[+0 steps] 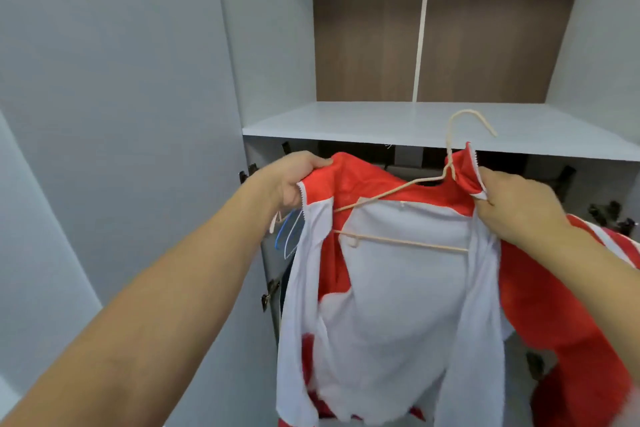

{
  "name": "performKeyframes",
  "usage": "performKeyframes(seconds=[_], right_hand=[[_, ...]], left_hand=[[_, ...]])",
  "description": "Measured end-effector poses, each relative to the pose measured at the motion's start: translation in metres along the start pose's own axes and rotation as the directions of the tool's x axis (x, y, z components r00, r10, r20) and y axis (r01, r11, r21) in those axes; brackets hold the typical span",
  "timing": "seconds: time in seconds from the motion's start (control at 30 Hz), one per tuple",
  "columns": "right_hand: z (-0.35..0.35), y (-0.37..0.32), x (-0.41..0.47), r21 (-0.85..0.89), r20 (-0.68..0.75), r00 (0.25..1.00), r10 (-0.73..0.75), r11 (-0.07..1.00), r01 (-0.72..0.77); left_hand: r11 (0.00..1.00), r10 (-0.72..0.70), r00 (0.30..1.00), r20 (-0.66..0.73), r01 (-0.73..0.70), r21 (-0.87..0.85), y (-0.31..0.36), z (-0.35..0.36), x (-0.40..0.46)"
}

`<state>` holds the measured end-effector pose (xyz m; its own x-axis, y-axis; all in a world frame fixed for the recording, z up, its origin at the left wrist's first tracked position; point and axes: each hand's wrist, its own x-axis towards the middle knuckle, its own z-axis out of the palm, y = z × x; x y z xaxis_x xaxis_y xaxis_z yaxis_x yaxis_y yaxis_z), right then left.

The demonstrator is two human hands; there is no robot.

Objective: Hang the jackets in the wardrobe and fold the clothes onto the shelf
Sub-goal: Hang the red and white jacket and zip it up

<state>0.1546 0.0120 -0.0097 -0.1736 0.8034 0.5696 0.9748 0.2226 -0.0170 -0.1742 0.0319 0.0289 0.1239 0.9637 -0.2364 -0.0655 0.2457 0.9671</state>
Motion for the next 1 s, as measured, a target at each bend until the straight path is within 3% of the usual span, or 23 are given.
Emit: performKeyframes(seconds=[0.17, 0.23, 0.27, 0.3, 0.33, 0.37, 0.4, 0.43, 0.5, 0.57, 0.63, 0.7, 0.77, 0.87, 0.93, 1.0], right_hand=[[-0.003, -0.038, 0.010, 0.396, -0.020, 0.999, 0.038, 0.918, -0.027], [-0.007, -0.045, 0.009, 0.495, -0.025, 1.000, 0.010, 0.869, 0.004], [-0.007, -0.047, 0.008, 0.529, -0.026, 1.000, 0.002, 0.848, 0.012], [-0.006, -0.047, 0.007, 0.561, -0.025, 1.000, 0.005, 0.828, 0.010], [-0.003, -0.046, 0.007, 0.591, -0.021, 1.000, 0.022, 0.806, -0.005], [0.001, -0.045, 0.007, 0.619, -0.017, 0.999, 0.046, 0.785, -0.025], [0.006, -0.044, 0.007, 0.650, -0.017, 0.997, 0.070, 0.759, -0.043], [0.012, -0.043, 0.006, 0.684, -0.013, 0.996, 0.092, 0.727, -0.058], [0.025, -0.044, 0.004, 0.738, 0.017, 0.995, 0.101, 0.670, -0.081], [0.042, -0.045, 0.004, 0.726, 0.068, 0.996, 0.063, 0.682, -0.093], [0.066, -0.043, 0.005, 0.681, 0.102, 0.994, 0.026, 0.727, -0.089], [0.088, -0.039, 0.009, 0.562, 0.112, 0.993, 0.038, 0.821, -0.095], [0.105, -0.034, 0.014, 0.409, 0.169, 0.982, 0.081, 0.901, -0.145], [0.127, -0.015, 0.027, 0.302, 0.326, 0.928, 0.179, 0.911, -0.281], [0.141, -0.001, 0.036, 0.265, 0.382, 0.896, 0.228, 0.901, -0.343], [0.157, 0.015, 0.042, 0.278, 0.414, 0.869, 0.270, 0.872, -0.403]], left_hand=[[0.976, 0.160, 0.986, 0.040, -0.152, -0.154, 0.008, 0.077, 0.000], [0.959, 0.282, 0.954, 0.103, -0.278, -0.051, 0.015, 0.096, -0.006], [0.917, 0.375, 0.919, 0.120, -0.387, 0.093, 0.018, 0.102, -0.007], [0.805, 0.490, 0.862, 0.126, -0.503, 0.313, 0.021, 0.103, -0.006], [0.589, 0.606, 0.782, 0.144, -0.563, 0.579, 0.024, 0.101, -0.004], [0.320, 0.683, 0.708, 0.183, -0.515, 0.795, 0.023, 0.096, -0.002], [0.153, 0.711, 0.673, 0.201, -0.428, 0.891, 0.021, 0.090, 0.000], [0.098, 0.696, 0.689, 0.202, -0.370, 0.924, 0.016, 0.083, 0.004], [0.174, 0.599, 0.784, 0.161, -0.323, 0.930, -0.004, 0.070, 0.015], [0.277, 0.521, 0.848, 0.094, -0.272, 0.922, -0.033, 0.066, 0.027], [0.498, 0.459, 0.888, -0.013, -0.246, 0.832, -0.055, 0.065, 0.039], [0.743, 0.348, 0.931, -0.110, -0.203, 0.637, -0.070, 0.067, 0.056], [0.881, 0.192, 0.972, -0.134, -0.110, 0.459, -0.082, 0.069, 0.073], [0.946, -0.005, 0.998, -0.064, 0.025, 0.324, -0.093, 0.082, 0.096], [0.938, -0.025, 0.999, -0.030, 0.034, 0.345, -0.102, 0.095, 0.118], [0.919, 0.008, 0.997, -0.083, 0.025, 0.395, -0.106, 0.108, 0.139]])
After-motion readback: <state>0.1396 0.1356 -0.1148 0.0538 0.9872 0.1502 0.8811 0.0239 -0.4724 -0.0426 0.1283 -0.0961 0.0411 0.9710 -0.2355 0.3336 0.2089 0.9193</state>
